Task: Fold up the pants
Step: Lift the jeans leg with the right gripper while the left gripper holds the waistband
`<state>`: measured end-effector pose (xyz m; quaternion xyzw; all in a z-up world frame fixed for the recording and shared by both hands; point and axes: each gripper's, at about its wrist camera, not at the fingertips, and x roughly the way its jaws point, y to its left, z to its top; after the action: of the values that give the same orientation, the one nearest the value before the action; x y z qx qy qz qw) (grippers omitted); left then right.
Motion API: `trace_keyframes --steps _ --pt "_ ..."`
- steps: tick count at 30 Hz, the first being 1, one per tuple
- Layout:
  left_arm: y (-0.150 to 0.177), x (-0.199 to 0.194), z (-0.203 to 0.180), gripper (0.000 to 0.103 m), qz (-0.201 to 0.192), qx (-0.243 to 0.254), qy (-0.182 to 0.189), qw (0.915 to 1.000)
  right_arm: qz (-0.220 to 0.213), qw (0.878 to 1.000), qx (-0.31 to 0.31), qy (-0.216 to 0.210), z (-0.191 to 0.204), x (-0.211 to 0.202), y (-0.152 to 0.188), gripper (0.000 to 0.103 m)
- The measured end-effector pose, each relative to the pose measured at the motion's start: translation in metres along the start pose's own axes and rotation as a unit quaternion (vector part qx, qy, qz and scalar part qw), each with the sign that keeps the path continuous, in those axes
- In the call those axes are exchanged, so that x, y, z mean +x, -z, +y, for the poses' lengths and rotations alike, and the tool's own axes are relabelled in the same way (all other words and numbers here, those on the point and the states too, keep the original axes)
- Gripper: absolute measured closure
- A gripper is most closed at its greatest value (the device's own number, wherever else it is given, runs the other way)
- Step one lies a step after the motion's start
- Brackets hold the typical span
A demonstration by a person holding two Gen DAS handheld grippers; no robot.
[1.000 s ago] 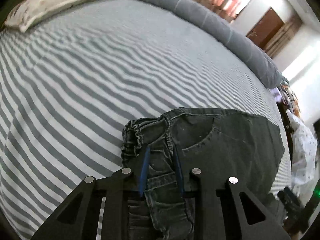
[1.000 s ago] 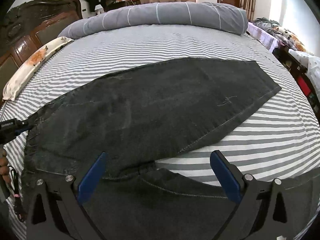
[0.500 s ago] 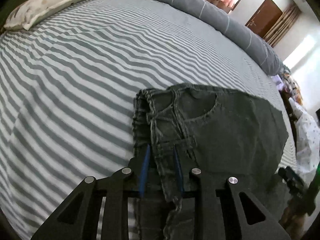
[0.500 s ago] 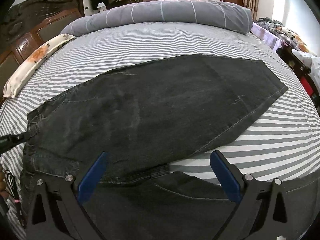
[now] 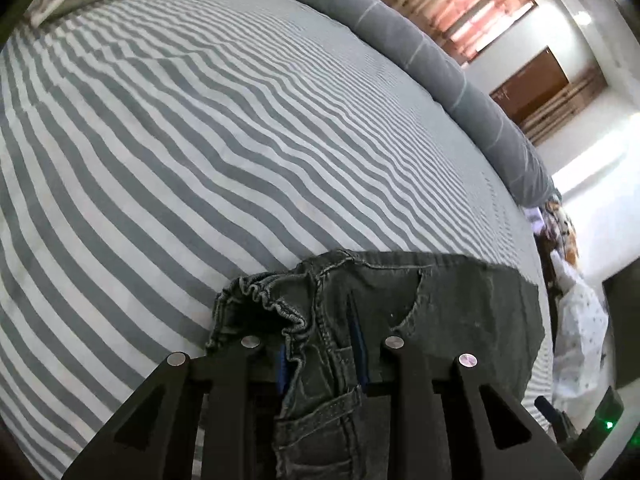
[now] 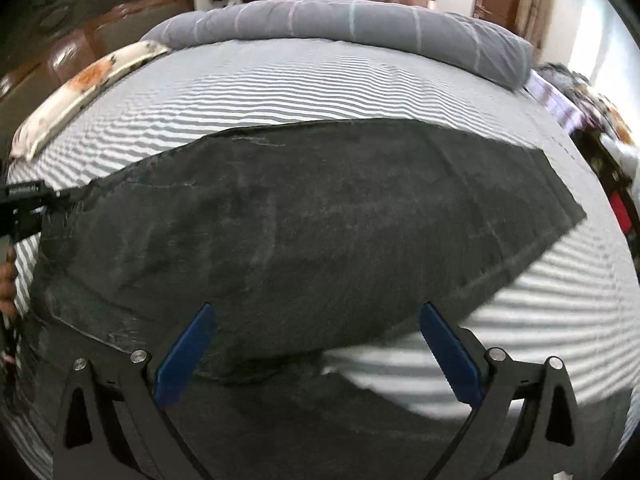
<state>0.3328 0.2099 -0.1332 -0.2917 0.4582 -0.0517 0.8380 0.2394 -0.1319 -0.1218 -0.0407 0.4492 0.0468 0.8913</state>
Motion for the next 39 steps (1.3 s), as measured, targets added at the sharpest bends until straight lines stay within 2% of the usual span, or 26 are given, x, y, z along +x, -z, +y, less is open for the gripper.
trace_keyframes --steps 2,3,4,6,8,12,17,19,21,23,24,27,32,36,39 --pt "0.000 -0.002 0.000 0.077 -0.007 -0.005 0.005 0.9999 0.002 1.000 -0.017 -0.006 -0.004 0.006 -0.010 0.002" --pt "0.002 -0.005 -0.001 0.084 -0.017 -0.005 0.002 0.9998 0.003 1.000 -0.022 -0.007 -0.006 0.009 -0.014 0.002" --pt "0.003 -0.009 0.000 0.097 -0.025 -0.004 -0.002 0.9997 0.004 1.000 -0.028 -0.009 -0.007 0.011 -0.019 0.002" --pt "0.009 -0.018 -0.002 0.097 -0.042 -0.005 -0.008 0.9991 0.003 0.999 -0.040 -0.010 -0.009 0.016 -0.028 0.002" --pt "0.015 -0.034 -0.007 0.098 -0.070 -0.003 0.001 0.9976 0.006 0.998 -0.057 -0.023 -0.010 0.020 -0.043 0.002" --pt "0.035 -0.070 -0.033 0.098 -0.126 0.041 0.009 0.9911 0.007 0.993 -0.099 -0.063 -0.014 0.027 -0.077 0.002" --pt "0.048 -0.085 -0.055 0.098 -0.158 0.084 0.007 0.9837 0.025 0.979 -0.174 -0.099 -0.022 0.043 -0.130 0.005" --pt "0.051 -0.088 -0.060 0.098 -0.168 0.092 -0.001 0.9816 0.037 0.971 -0.211 -0.103 -0.026 0.053 -0.149 0.009" --pt "0.052 -0.091 -0.065 0.098 -0.181 0.097 -0.007 0.9787 0.046 0.963 -0.242 -0.105 -0.025 0.061 -0.159 0.019" --pt "0.052 -0.090 -0.071 0.098 -0.185 0.097 -0.017 0.9778 0.056 0.953 -0.279 -0.109 -0.021 0.072 -0.167 0.023" --pt "0.053 -0.089 -0.071 0.098 -0.186 0.092 -0.019 0.9781 0.064 0.947 -0.294 -0.115 -0.018 0.078 -0.169 0.030" --pt "0.056 -0.089 -0.069 0.098 -0.189 0.086 -0.032 0.9777 0.085 0.927 -0.339 -0.139 -0.006 0.099 -0.177 0.039" --pt "0.062 -0.091 -0.074 0.098 -0.197 0.090 -0.051 0.9749 0.125 0.899 -0.379 -0.179 0.008 0.130 -0.192 0.047" --pt "0.063 -0.092 -0.075 0.098 -0.204 0.094 -0.066 0.9722 0.155 0.880 -0.388 -0.229 0.014 0.145 -0.203 0.048" --pt "0.066 -0.090 -0.079 0.098 -0.211 0.105 -0.080 0.9685 0.175 0.861 -0.383 -0.285 0.024 0.149 -0.206 0.048"
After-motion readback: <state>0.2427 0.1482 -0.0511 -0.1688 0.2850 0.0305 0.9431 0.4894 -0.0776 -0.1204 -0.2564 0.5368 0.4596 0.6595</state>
